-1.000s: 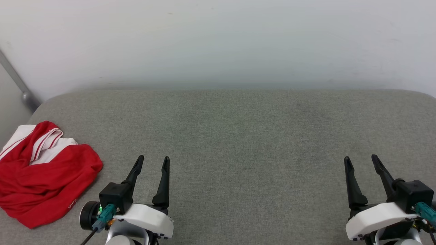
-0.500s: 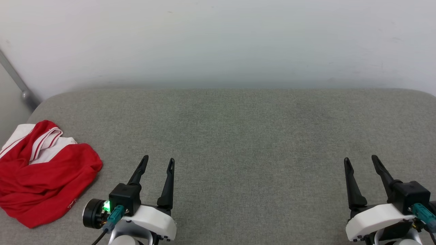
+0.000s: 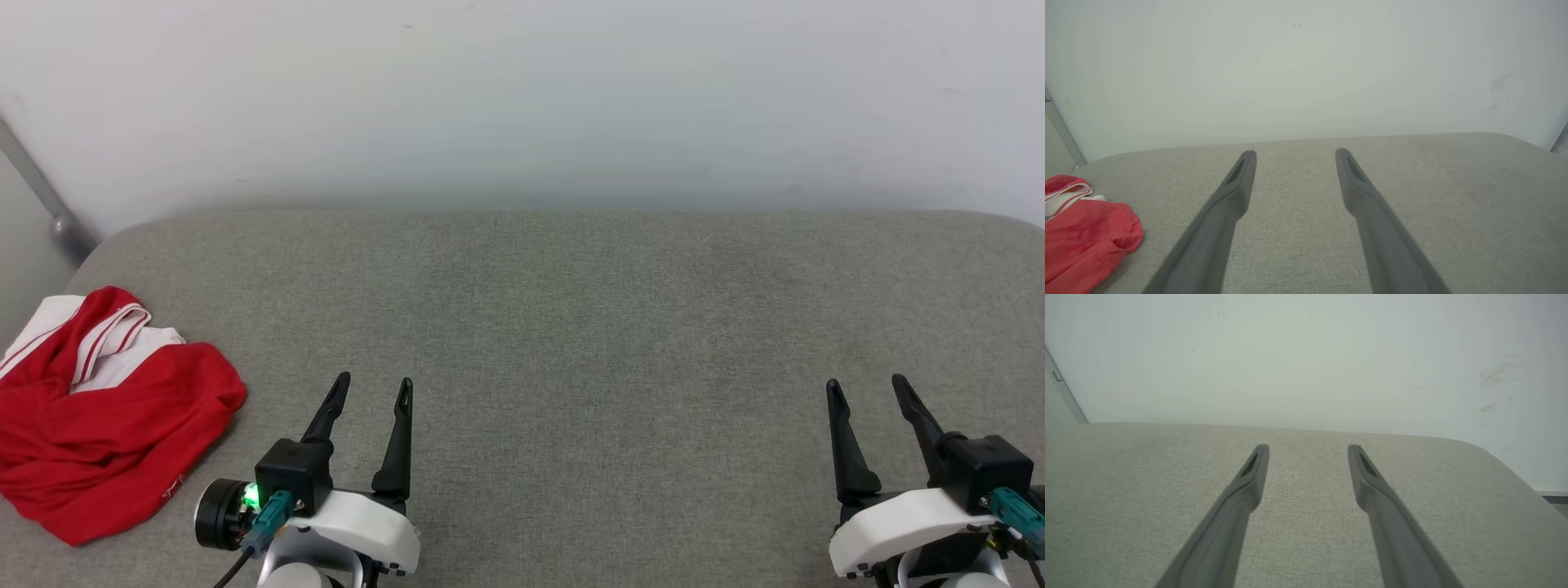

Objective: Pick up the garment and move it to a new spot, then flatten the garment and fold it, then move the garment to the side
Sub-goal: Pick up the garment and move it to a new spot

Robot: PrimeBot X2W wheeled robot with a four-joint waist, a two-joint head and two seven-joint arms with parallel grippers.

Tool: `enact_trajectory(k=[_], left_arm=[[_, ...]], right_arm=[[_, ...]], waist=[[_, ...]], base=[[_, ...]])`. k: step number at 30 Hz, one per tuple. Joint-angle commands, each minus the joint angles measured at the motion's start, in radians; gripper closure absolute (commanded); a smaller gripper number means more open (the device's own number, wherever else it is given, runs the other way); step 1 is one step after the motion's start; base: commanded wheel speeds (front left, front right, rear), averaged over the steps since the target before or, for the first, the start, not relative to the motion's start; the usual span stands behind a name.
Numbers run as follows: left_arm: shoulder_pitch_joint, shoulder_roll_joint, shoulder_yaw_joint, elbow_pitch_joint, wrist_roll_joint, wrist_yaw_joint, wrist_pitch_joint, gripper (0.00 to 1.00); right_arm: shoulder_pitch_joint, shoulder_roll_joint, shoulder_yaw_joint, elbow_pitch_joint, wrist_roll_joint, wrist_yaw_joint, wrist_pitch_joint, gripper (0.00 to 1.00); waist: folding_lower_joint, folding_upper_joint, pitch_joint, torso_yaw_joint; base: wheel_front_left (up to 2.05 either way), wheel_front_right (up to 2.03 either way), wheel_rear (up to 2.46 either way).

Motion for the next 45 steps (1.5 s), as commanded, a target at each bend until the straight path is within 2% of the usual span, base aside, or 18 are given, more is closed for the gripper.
enact_trajectory(k=[1,7,12,27,32,39,45], left_arm=[[-0.009,-0.001,0.001,0.002,-0.002,0.003,-0.005,0.0],[-0.015,-0.001,0.001,0.006,-0.012,0.004,-0.004,0.0],[-0.017,-0.002,0.006,0.014,-0.024,0.014,-0.004,0.0],[-0.024,-0.001,0.047,0.021,-0.034,0.037,-0.004,0.0],[-0.021,0.001,0.069,0.023,-0.038,0.038,-0.004,0.0],[-0.008,0.0,0.091,0.014,-0.042,0.041,-0.004,0.0],[-0.012,0.0,0.104,0.008,-0.045,0.045,-0.004,0.0]], right_arm=[[-0.013,0.004,0.0,0.004,0.009,0.0,-0.006,0.0],[-0.015,0.004,-0.001,0.009,0.009,0.0,-0.012,0.0],[-0.016,0.004,0.014,0.004,0.01,0.0,-0.012,0.0],[-0.037,0.003,0.082,0.003,0.024,0.0,-0.024,0.0],[-0.056,0.003,0.103,0.009,0.024,0.0,-0.03,0.0],[-0.066,0.003,0.114,0.015,0.017,0.0,-0.032,0.0],[-0.075,0.003,0.121,0.018,0.012,0.0,-0.029,0.0]], waist=[[0.0,0.0,0.0,0.002],[0.0,0.0,0.001,0.022],[0.0,0.0,0.002,0.069],[0.0,0.0,0.015,0.318],[0.0,0.0,0.021,0.383],[0.0,0.0,0.023,0.425],[0.0,0.0,0.027,0.43]], base=[[0.0,0.0,0.0],[0.0,0.0,0.0],[0.0,0.0,0.0],[0.0,0.0,0.0],[0.0,0.0,0.0],[0.0,0.0,0.0],[0.0,0.0,0.0]])
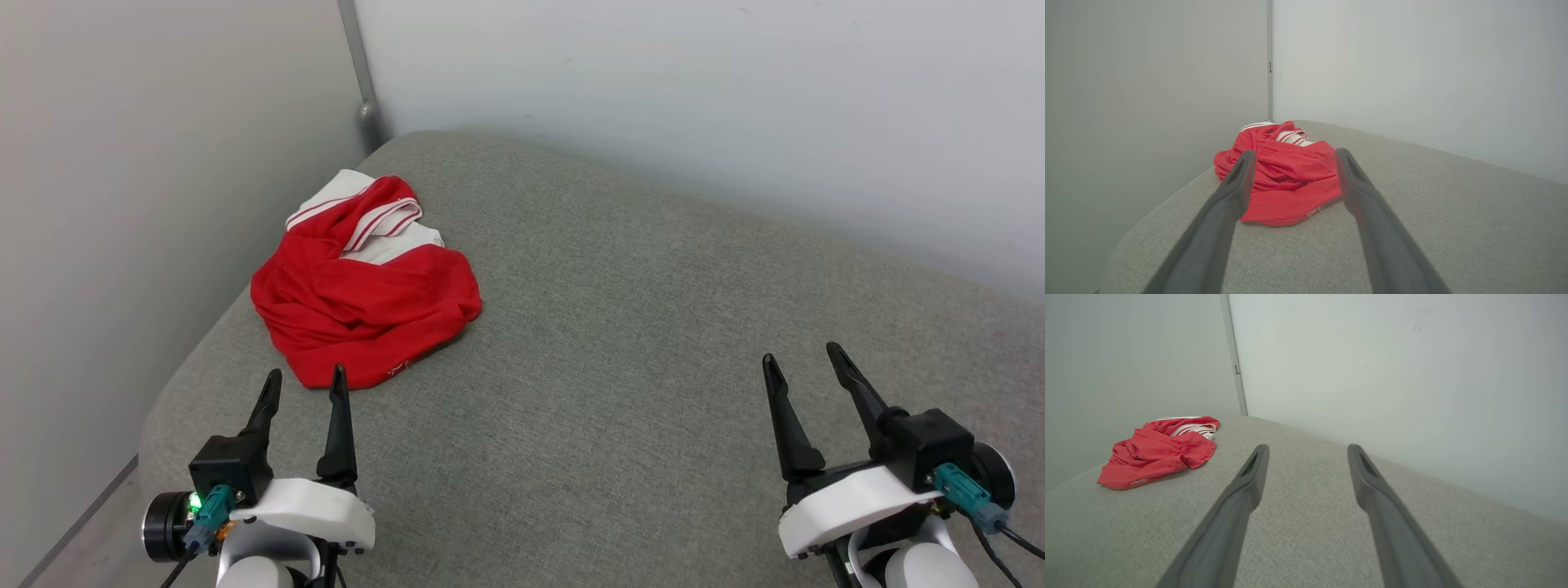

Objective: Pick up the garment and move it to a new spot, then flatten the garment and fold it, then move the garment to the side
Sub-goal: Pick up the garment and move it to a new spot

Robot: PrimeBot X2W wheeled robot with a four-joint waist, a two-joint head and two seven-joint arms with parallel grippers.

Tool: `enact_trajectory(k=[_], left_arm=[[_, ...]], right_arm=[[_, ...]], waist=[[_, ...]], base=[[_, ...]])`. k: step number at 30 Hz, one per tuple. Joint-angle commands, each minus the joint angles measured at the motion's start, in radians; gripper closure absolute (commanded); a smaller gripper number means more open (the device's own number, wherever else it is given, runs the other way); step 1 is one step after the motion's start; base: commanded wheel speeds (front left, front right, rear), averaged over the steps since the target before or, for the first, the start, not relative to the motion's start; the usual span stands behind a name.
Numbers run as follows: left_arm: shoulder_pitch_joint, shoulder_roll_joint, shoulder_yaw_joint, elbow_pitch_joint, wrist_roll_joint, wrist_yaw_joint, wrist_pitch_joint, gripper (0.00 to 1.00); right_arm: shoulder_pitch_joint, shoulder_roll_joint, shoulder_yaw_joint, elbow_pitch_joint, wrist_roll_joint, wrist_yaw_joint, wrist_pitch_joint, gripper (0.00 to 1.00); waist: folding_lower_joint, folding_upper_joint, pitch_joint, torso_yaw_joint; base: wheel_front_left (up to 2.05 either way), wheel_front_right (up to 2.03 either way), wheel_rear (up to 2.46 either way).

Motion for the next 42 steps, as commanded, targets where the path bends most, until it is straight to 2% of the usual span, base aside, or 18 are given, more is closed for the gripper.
enact_trajectory(k=[1,7,13,22,26,30,35,38,42], left_arm=[[-0.003,0.0,0.001,-0.003,-0.005,0.004,-0.003,0.0],[-0.045,0.006,0.014,-0.001,-0.004,-0.004,-0.003,0.0],[-0.195,0.061,0.03,0.035,-0.007,-0.022,0.008,0.0],[-0.498,0.237,0.105,0.051,-0.091,-0.063,0.149,0.0],[-0.594,0.327,0.126,0.081,-0.154,-0.078,0.254,0.0],[-0.649,0.423,0.112,0.148,-0.246,-0.086,0.404,0.0],[-0.633,0.546,0.046,0.231,-0.367,-0.087,0.626,0.0],[-0.613,0.598,0.023,0.28,-0.435,-0.087,0.763,0.0],[-0.592,0.629,0.013,0.341,-0.496,-0.087,0.903,0.0]], right_arm=[[-0.015,0.002,0.002,0.001,-0.006,0.0,0.002,0.0],[-0.032,0.002,0.01,-0.012,-0.015,0.0,0.014,0.0],[-0.09,0.001,0.022,-0.065,-0.054,0.0,0.047,0.0],[-0.197,0.001,0.022,-0.153,-0.098,0.0,0.074,0.0],[-0.228,0.001,0.016,-0.166,-0.097,0.0,0.062,0.0],[-0.246,0.001,0.015,-0.16,-0.092,0.0,0.047,0.0],[-0.268,0.001,0.024,-0.14,-0.083,0.0,0.026,0.0],[-0.281,0.001,0.03,-0.128,-0.075,0.0,0.017,0.0],[-0.294,0.001,0.037,-0.116,-0.073,0.0,0.01,0.0]], waist=[[0.0,0.0,0.001,-0.003],[0.0,0.0,0.036,-0.038],[0.0,0.0,0.153,-0.119],[0.0,0.0,0.387,-0.252],[0.0,0.0,0.462,-0.292],[0.0,0.0,0.509,-0.317],[0.0,0.0,0.536,-0.339],[0.0,0.0,0.546,-0.348],[0.0,0.0,0.555,-0.353]], base=[[0.0,0.0,0.0],[0.0,0.0,0.0],[0.0,0.0,0.0],[0.0,0.0,0.0],[0.0,0.0,0.0],[0.0,0.0,0.0],[0.0,0.0,0.0],[0.0,0.0,0.0],[0.0,0.0,0.0]])
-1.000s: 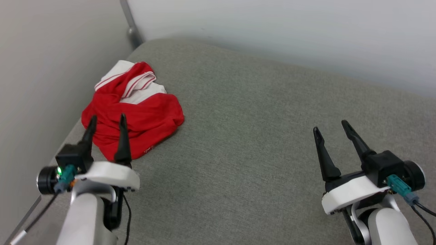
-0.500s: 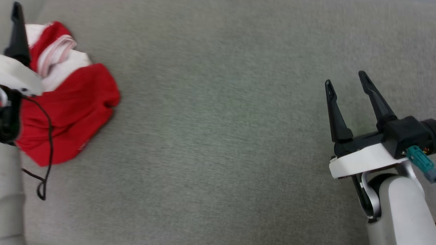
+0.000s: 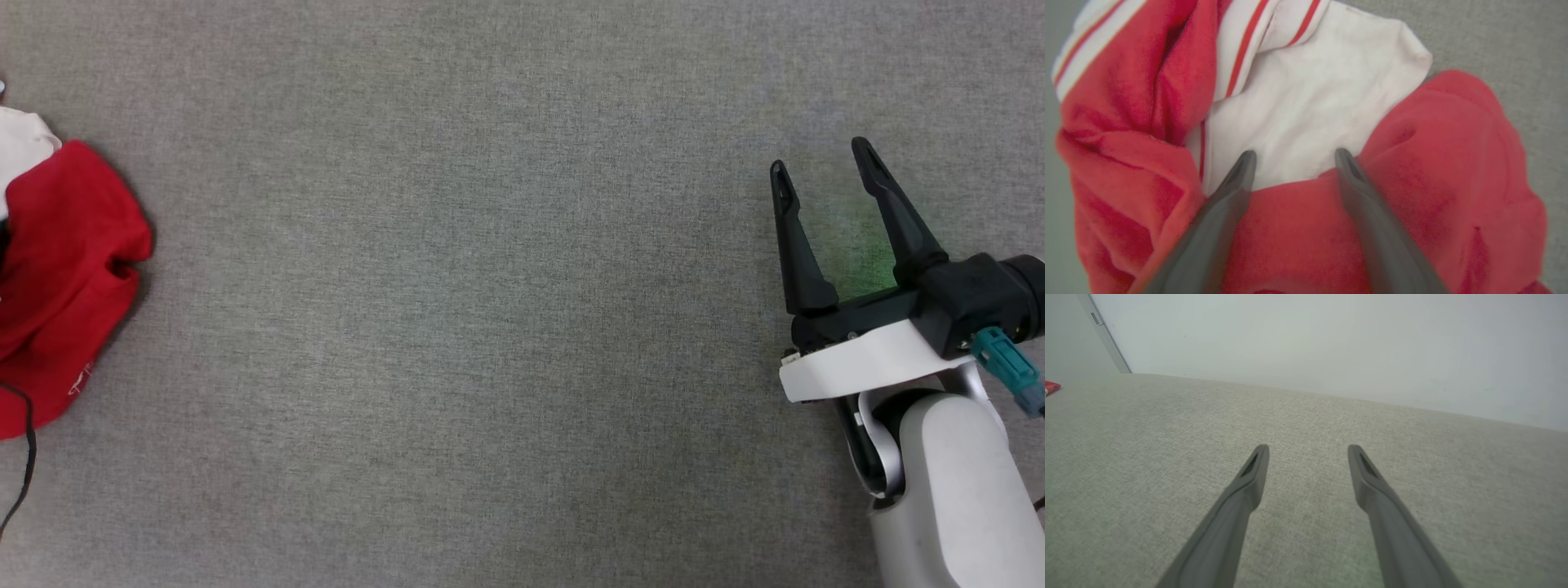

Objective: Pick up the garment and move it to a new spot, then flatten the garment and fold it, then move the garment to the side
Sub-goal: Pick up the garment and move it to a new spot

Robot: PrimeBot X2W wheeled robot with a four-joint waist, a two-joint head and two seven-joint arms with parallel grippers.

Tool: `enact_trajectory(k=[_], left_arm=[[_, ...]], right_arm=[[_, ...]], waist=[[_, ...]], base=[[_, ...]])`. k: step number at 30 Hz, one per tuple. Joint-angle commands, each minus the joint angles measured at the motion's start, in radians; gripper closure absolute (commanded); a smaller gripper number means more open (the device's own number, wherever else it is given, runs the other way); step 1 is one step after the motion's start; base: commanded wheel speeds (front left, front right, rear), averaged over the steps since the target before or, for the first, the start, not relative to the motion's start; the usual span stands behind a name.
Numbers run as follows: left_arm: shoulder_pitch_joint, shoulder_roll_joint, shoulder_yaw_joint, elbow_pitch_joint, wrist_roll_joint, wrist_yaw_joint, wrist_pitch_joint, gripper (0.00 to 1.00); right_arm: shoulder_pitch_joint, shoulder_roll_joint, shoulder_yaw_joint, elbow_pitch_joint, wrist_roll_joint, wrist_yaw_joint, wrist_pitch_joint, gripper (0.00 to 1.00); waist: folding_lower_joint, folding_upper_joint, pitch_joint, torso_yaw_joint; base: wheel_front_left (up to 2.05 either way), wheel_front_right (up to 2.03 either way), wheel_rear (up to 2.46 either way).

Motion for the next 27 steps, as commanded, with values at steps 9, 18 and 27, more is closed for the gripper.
enact_trajectory(k=[9,18,27], left_arm=[[0.045,-0.063,-0.018,0.145,-0.085,0.005,0.171,0.82],[-0.026,-0.008,-0.043,0.136,0.004,0.009,-0.056,1.0],[-0.083,0.009,-0.077,0.147,0.145,0.062,-0.422,1.0]], right_arm=[[-0.025,0.001,0.008,0.019,0.006,0.0,-0.008,0.0],[0.009,0.001,-0.004,0.037,0.014,0.0,-0.008,0.0],[0.069,0.001,-0.019,0.07,0.047,0.0,-0.022,0.0]], waist=[[-0.0002,-0.0001,0.004,-0.003],[-0.0002,-0.0001,-0.075,0.0],[-0.0002,-0.0001,-0.226,0.008]], base=[[0.0,0.0,0.0],[0.0,0.0,0.0],[0.0,0.0,0.0]])
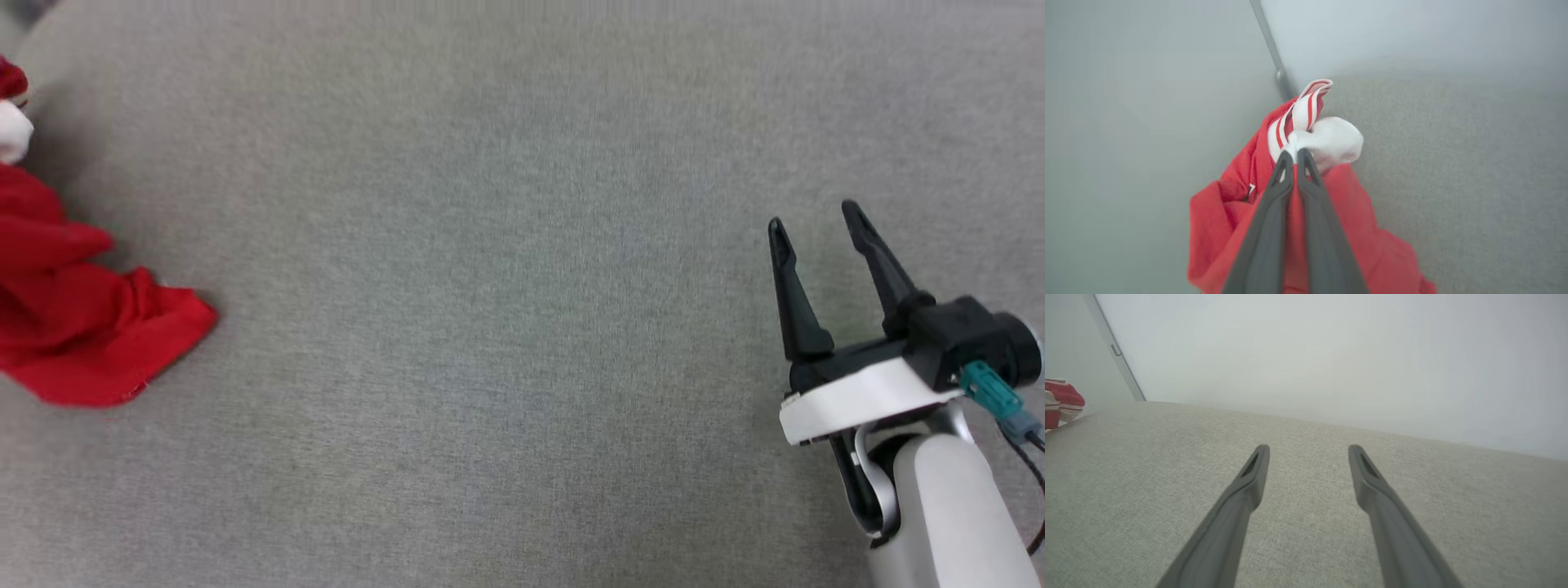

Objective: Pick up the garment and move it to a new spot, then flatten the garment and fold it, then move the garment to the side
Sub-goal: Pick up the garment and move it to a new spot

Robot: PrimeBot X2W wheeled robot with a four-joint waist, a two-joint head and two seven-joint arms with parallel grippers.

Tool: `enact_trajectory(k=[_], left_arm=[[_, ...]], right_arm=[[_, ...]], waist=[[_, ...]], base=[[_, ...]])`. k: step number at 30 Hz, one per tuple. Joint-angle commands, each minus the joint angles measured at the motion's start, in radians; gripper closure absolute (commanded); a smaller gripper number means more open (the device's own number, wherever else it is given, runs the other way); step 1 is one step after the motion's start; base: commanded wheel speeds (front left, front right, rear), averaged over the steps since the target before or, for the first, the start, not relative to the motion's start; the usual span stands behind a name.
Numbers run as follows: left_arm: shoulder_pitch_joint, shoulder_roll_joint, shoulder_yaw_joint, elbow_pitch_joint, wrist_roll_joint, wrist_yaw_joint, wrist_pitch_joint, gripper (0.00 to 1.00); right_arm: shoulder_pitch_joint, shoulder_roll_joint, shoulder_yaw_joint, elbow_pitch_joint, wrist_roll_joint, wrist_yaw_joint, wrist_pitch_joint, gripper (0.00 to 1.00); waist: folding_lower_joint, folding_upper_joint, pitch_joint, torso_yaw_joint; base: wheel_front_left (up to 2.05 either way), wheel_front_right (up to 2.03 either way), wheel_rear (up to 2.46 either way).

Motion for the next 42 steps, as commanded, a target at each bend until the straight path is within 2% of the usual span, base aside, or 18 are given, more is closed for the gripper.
enact_trajectory(k=[1,8,15,22,33,37,42], left_arm=[[-0.011,0.001,-0.002,0.002,0.004,0.006,-0.014,1.0],[-0.061,-0.056,-0.044,0.021,0.074,0.039,-0.25,1.0],[-0.082,-0.172,-0.092,0.001,0.095,0.068,-0.347,1.0],[-0.037,-0.298,-0.144,-0.088,0.077,0.061,-0.368,1.0],[0.057,-0.507,-0.273,-0.302,0.039,0.034,-0.306,1.0],[0.111,-0.546,-0.321,-0.359,0.033,0.02,-0.284,1.0],[0.239,-0.554,-0.367,-0.395,0.022,0.017,-0.272,1.0]], right_arm=[[0.013,0.001,-0.002,0.004,0.005,-0.001,-0.006,0.0],[0.082,0.001,-0.024,0.029,0.039,-0.001,-0.007,0.0],[0.143,0.001,-0.038,0.042,0.066,-0.001,-0.002,0.0],[0.188,0.001,-0.043,0.026,0.074,-0.001,0.016,0.0],[0.222,0.001,-0.049,-0.009,0.088,-0.001,0.039,0.0],[0.221,0.001,-0.058,-0.022,0.087,-0.001,0.036,0.0],[0.214,0.001,-0.056,-0.02,0.097,-0.001,0.024,0.0]], waist=[[-0.0001,0.0,-0.057,0.004],[-0.0001,0.0,-0.197,-0.002],[-0.0001,0.0,-0.3,-0.038],[-0.0001,0.0,-0.356,-0.111],[-0.0001,0.0,-0.36,-0.24],[-0.0001,0.0,-0.333,-0.27],[-0.0001,0.0,-0.301,-0.298]], base=[[0.0,0.0,0.0],[0.0,0.0,0.0],[0.0,0.0,0.0],[0.0,0.0,0.0],[0.0,0.0,0.0],[0.0,0.0,0.0],[0.0,0.0,0.0]])
